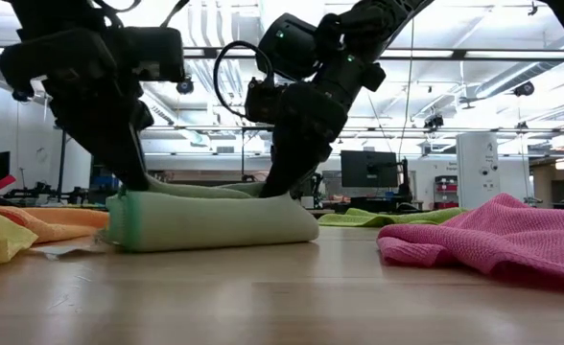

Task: Fold microfiber towels
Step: Fold the blue towel

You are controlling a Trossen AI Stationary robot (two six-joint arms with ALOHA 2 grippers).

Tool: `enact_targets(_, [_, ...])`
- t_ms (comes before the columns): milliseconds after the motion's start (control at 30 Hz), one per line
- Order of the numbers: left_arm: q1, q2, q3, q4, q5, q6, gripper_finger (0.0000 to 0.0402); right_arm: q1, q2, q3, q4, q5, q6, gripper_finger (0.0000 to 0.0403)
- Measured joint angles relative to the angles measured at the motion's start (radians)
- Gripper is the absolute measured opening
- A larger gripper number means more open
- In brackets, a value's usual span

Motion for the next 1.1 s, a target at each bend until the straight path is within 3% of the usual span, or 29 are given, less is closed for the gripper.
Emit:
enact_targets(300, [0.002, -0.097, -0.034, -0.043, -0.074, -0.003, 0.0001, -0.010, -0.025, 0.000, -0.002, 0.008, 0.004, 0.0145])
enact_targets(600, [0.052, -0.139, -0.150, -0.038, -0.144, -0.108, 0.0000, -0.044, -0.047, 0.000, 0.003, 0.011, 0.005, 0.0179])
enact_targets(867, [0.110, -0.129, -0.216, 0.111, -0.153, -0.080, 0.0000, -0.043, -0.048, 0.000, 0.005, 0.010, -0.035, 0.0155])
enact_targets(1100, [0.140, -0.129, -0.237, 0.111, -0.163, -0.079, 0.0000, -0.043, -0.048, -0.005, 0.001, 0.011, -0.038, 0.0070])
